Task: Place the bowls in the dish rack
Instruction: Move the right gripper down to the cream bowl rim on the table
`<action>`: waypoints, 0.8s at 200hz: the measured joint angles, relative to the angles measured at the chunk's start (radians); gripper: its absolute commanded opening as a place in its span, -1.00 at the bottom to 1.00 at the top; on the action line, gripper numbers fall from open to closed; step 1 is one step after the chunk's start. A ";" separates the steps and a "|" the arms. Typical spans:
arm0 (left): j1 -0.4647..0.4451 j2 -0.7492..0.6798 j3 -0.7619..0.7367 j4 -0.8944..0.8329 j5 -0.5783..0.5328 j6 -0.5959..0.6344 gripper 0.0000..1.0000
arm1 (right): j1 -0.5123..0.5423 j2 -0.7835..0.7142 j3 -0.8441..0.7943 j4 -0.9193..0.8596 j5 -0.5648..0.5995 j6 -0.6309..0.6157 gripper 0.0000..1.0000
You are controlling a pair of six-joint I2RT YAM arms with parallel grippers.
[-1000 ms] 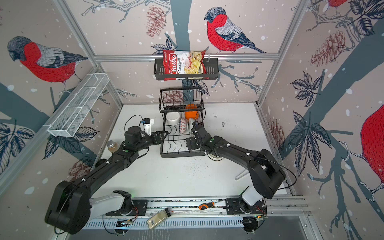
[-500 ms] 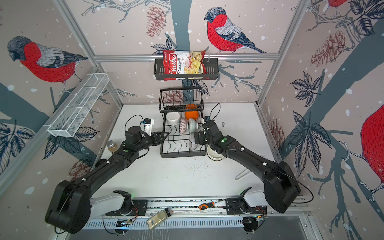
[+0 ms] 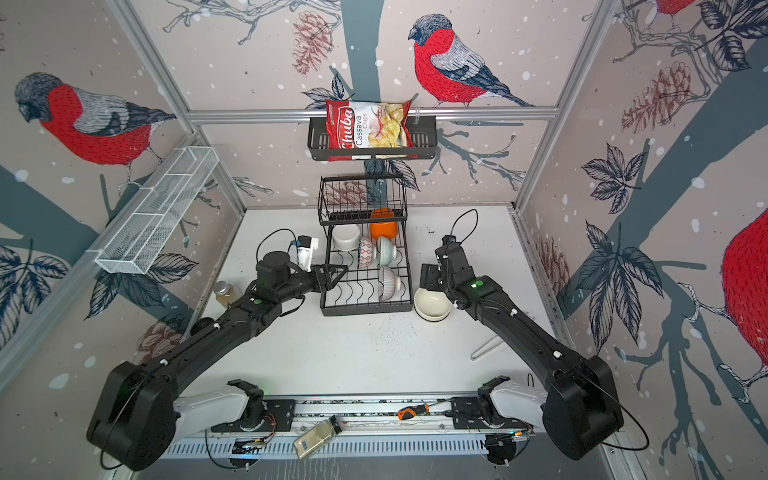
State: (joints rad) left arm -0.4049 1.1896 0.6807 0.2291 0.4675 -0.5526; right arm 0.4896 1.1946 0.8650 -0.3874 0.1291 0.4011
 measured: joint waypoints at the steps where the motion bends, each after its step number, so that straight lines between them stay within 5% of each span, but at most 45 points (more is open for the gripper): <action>1: -0.001 0.000 0.001 -0.001 0.000 0.000 0.34 | -0.001 -0.001 -0.001 -0.002 0.000 0.000 0.54; 160: -0.045 0.093 0.051 -0.009 -0.046 -0.027 0.35 | -0.099 0.007 -0.112 -0.110 -0.084 0.043 -0.07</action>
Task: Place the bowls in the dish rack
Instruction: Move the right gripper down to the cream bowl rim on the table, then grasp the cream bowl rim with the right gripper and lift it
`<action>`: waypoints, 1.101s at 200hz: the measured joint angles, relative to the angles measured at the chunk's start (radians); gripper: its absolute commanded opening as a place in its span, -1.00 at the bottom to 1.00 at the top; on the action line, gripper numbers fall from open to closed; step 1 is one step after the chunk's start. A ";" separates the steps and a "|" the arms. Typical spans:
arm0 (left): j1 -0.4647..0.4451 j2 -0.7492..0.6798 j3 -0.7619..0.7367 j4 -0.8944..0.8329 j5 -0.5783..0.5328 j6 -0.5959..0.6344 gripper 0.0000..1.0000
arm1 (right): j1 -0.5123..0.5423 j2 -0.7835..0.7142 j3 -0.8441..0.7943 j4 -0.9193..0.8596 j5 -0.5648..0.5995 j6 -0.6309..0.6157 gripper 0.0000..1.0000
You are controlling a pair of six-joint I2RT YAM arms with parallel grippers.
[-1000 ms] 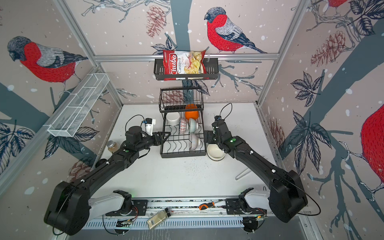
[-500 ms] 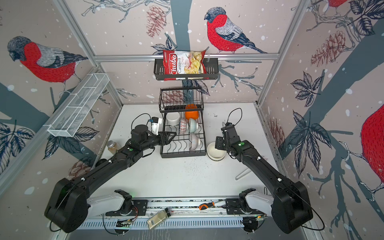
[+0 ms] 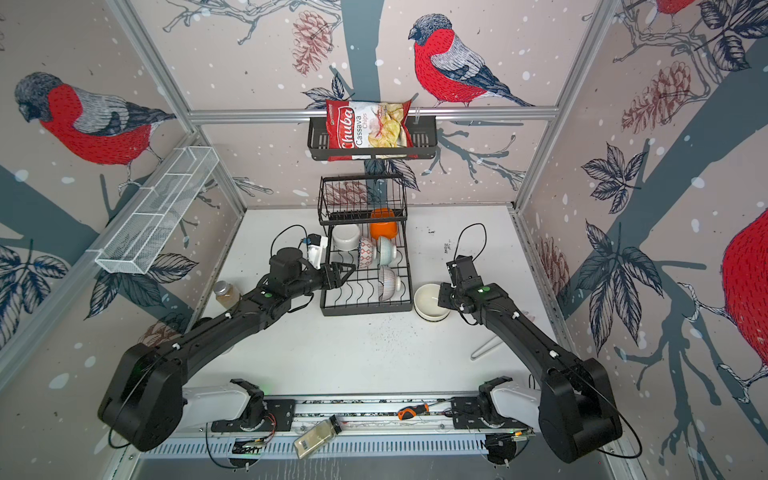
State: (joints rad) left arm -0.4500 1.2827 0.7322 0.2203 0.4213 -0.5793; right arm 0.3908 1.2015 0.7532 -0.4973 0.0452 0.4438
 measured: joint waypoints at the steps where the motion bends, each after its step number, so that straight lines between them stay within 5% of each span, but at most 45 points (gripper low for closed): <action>1: 0.000 0.000 0.000 0.000 0.000 0.000 0.35 | 0.000 0.001 0.000 0.000 -0.002 0.000 -0.08; 152: 0.000 0.017 0.000 -0.023 -0.006 0.000 0.35 | -0.009 0.085 -0.008 0.022 0.005 0.003 -0.83; 220: 0.000 0.019 0.000 -0.023 -0.006 0.001 0.35 | -0.009 0.065 0.006 0.015 0.006 0.007 -0.96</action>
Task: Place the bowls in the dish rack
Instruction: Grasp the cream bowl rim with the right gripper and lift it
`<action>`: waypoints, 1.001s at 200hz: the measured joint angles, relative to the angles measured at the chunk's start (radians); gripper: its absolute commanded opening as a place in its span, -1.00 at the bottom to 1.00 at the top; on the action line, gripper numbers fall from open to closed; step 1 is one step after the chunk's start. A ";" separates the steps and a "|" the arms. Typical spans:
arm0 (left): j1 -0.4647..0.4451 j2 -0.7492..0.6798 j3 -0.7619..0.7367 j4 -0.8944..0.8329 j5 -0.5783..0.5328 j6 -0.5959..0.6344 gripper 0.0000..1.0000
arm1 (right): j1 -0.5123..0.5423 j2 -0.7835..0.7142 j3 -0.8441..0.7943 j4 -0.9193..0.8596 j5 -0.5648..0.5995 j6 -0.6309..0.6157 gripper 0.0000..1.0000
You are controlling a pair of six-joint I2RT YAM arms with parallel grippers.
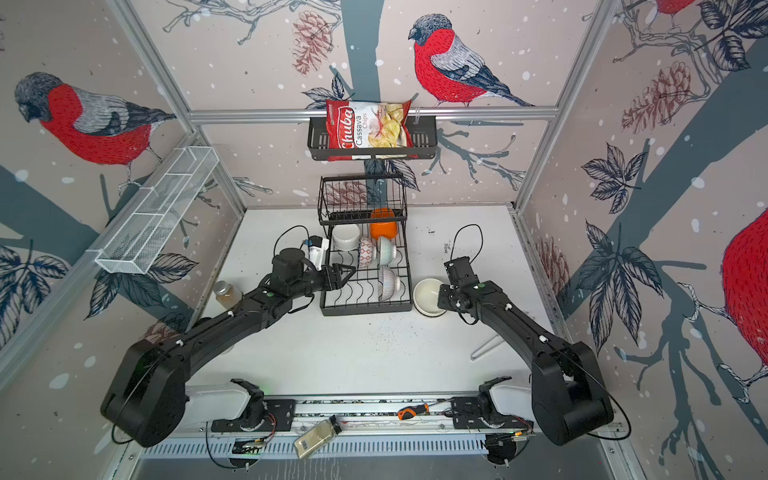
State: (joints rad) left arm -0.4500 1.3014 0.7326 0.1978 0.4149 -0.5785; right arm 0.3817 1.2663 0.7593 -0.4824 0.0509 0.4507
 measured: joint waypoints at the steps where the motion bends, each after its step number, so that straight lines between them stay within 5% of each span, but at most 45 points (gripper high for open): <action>1: 0.000 0.000 0.000 0.000 0.000 0.000 0.35 | 0.000 0.000 0.000 0.000 0.000 0.000 -0.96; 200: -0.007 -0.042 -0.003 0.001 0.046 0.001 0.46 | 0.042 -0.091 0.203 -0.010 -0.003 -0.047 -0.99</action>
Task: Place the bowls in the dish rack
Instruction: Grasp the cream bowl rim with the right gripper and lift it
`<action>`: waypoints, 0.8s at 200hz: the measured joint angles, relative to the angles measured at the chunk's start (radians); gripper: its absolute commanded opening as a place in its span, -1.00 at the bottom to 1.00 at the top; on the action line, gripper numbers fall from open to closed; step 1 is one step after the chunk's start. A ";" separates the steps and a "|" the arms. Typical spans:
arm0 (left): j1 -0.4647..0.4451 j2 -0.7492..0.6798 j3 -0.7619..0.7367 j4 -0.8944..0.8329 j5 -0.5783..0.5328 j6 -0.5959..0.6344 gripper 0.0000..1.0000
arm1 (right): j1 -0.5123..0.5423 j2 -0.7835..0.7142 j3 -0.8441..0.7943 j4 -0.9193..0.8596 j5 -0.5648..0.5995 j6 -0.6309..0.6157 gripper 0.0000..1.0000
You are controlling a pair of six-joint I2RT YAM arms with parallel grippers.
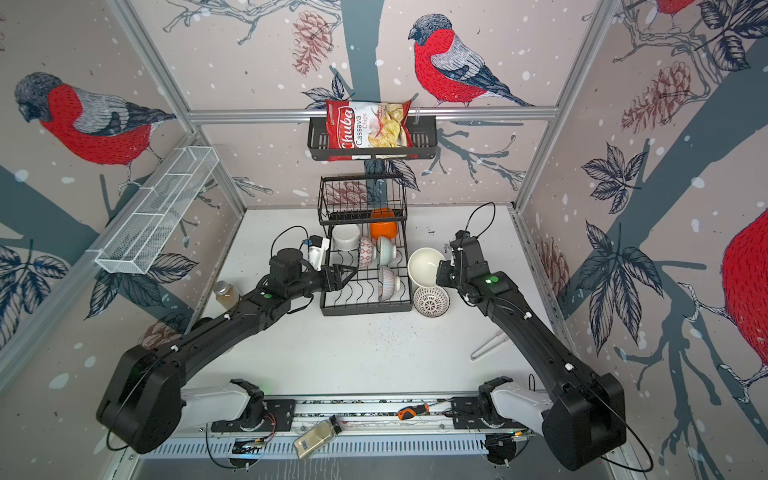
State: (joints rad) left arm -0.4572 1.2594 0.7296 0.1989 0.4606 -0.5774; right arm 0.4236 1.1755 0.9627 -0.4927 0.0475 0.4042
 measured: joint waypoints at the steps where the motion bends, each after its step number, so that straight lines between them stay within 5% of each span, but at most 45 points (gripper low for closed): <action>1: 0.000 -0.001 0.000 0.000 0.000 0.000 0.46 | 0.001 0.002 0.001 0.000 0.000 -0.001 -0.99; 79: -0.056 -0.029 0.055 -0.009 0.003 0.000 0.46 | 0.156 0.165 0.140 0.047 0.024 -0.013 -0.99; 160: -0.102 -0.024 0.135 -0.133 -0.138 0.016 0.40 | 0.265 0.298 0.259 0.074 0.059 -0.018 -0.99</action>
State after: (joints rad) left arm -0.5591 1.2354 0.8650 0.0658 0.3229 -0.5617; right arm 0.6888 1.4734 1.2221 -0.4183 0.1062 0.3862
